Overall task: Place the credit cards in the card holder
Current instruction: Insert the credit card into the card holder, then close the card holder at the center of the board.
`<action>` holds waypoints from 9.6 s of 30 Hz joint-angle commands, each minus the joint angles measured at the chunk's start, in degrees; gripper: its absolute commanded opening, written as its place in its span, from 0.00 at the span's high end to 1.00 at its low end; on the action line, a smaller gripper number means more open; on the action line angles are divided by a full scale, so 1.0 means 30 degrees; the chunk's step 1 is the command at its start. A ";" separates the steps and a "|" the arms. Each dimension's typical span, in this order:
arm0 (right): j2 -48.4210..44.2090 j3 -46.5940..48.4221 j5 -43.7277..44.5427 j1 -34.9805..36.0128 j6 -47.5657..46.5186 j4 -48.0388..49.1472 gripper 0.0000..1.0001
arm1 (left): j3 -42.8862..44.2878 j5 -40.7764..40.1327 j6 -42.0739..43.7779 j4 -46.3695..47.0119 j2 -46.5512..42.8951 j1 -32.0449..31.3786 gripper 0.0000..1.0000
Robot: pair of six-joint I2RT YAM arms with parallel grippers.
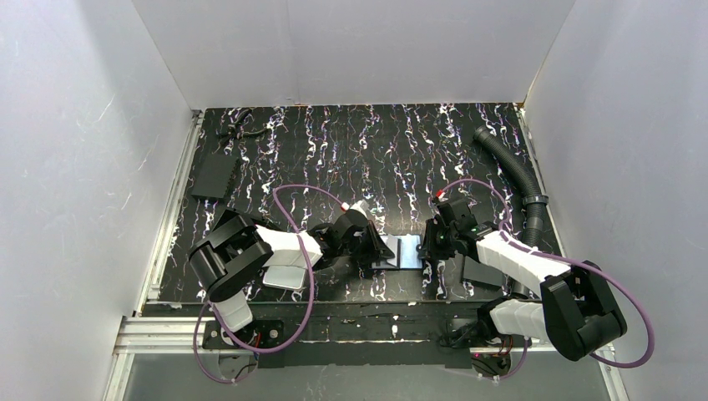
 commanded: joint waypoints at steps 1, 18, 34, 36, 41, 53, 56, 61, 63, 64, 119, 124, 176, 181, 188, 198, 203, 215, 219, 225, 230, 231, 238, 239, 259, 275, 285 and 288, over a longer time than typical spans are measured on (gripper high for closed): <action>-0.0082 -0.0273 -0.0524 0.0029 -0.0125 0.0254 0.80 | -0.0383 -0.0522 0.0112 0.0282 0.0032 0.0145 1.00; 0.0009 -0.0359 -0.0643 0.0016 -0.0172 0.0407 0.80 | -0.0580 -0.1394 0.1687 0.0666 -0.0158 0.0244 1.00; 0.0079 -0.0477 -0.0905 0.0030 -0.0033 0.0620 0.80 | -0.1147 -0.0333 0.0511 0.2652 0.0392 0.0270 1.00; 0.0068 -0.0478 -0.0923 0.0030 -0.0035 0.0634 0.80 | -0.0876 0.0244 0.0529 0.2652 0.0716 0.0272 1.00; 0.0018 -0.0405 -0.0996 0.0030 -0.0013 0.0598 0.80 | -0.0183 0.0842 0.0290 0.2049 0.1306 0.0259 0.93; -0.0163 -0.0544 -0.1117 0.0030 -0.0026 0.0651 0.80 | 0.2254 0.0100 0.1857 -0.3549 0.1083 -0.0076 0.37; -0.0245 -0.0509 -0.1092 0.0030 -0.0055 0.0620 0.80 | 0.3568 -0.0827 0.2902 -0.6309 0.0991 -0.0349 0.28; -0.0254 -0.0609 -0.1114 0.0030 -0.0078 0.0707 0.81 | 0.5880 -0.1837 0.4127 -0.9944 0.1749 -0.0673 0.29; -0.0235 -0.0628 -0.1114 0.0030 -0.0050 0.0736 0.81 | 0.6756 -0.1971 0.4472 -1.0950 0.2176 -0.0892 0.33; -0.0227 -0.0625 -0.1161 0.0030 -0.0006 0.0779 0.81 | 0.7195 -0.2040 0.4693 -1.1347 0.2445 -0.1029 0.34; -0.0330 -0.0184 -0.3164 0.0049 0.0207 0.1917 0.69 | 0.8683 -0.0670 0.9708 -1.4314 0.1749 0.0680 0.31; -0.0241 -0.0185 -0.3165 0.0060 0.0181 0.1964 0.69 | 0.8710 0.0167 0.9393 -1.3594 0.2419 0.0640 0.33; -0.0691 0.1445 -0.1130 0.0082 -0.0997 -0.0997 0.40 | 0.6769 0.2493 1.0270 -1.4429 -0.4131 0.1248 0.15; -0.0357 0.2604 0.0127 0.0551 -0.1196 -0.1556 0.16 | 0.5098 0.0876 0.9911 -1.6194 -0.5850 0.1804 0.18; 0.1990 0.6050 0.7521 0.4492 0.2578 -0.5039 0.02 | 0.2421 -0.0349 0.8647 -1.6400 -0.8329 0.2110 0.19; 0.5273 0.9006 1.2936 0.7173 0.4463 -0.8802 0.33 | 0.0591 0.0607 0.7345 -1.5200 -0.9580 0.2106 0.20; 0.5671 0.8679 1.2272 0.7558 0.4566 -0.8263 0.46 | 0.0309 0.0903 0.7043 -1.5016 -0.9963 0.2112 0.21; 0.5278 0.7741 1.1486 0.7610 0.4531 -0.7635 0.49 | -0.0054 0.0698 0.7099 -1.4934 -1.0428 0.2115 0.20; 0.5442 0.7561 1.1424 0.7647 0.4482 -0.7554 0.48 | -0.0006 0.0676 0.7086 -1.4869 -1.0286 0.2119 0.20; 0.5373 0.7229 1.1405 0.7648 0.4514 -0.7337 0.61 | -0.0060 0.0720 0.7077 -1.4811 -1.0307 0.2118 0.20; 0.4396 0.7090 1.0608 0.7670 0.3892 -0.6792 0.84 | -0.0202 0.0547 0.7040 -1.4667 -1.0340 0.2145 0.20; 0.4029 0.7082 1.0166 0.7698 0.3687 -0.6474 0.88 | -0.0255 0.0585 0.7013 -1.4569 -1.0366 0.2159 0.20; 0.2021 0.8169 0.9450 0.7735 0.3259 -0.7055 0.99 | -0.0501 0.1012 0.6962 -1.4129 -1.0869 0.2437 0.20; 0.1876 0.8381 0.9175 0.7735 0.3073 -0.7082 0.99 | -0.0502 0.0988 0.6963 -1.4183 -1.0970 0.2456 0.20; 0.5264 1.1988 0.5251 0.8625 0.2120 -0.4103 0.88 | -0.0969 0.0566 0.6704 -1.4664 -1.3300 0.2643 0.21; 0.8074 1.2128 0.3261 0.8878 0.3904 0.0001 0.88 | -0.2130 -0.0494 0.6015 -1.5325 -1.4914 0.2895 0.22; 0.9825 1.0439 -0.0053 0.8829 0.5495 0.4277 0.79 | -0.2364 -0.1412 0.5762 -1.6353 -1.7443 0.3025 0.25; 0.9896 1.0223 -0.1121 0.8707 0.5482 0.4997 0.74 | -0.2615 -0.1437 0.5687 -1.6228 -1.7757 0.3029 0.25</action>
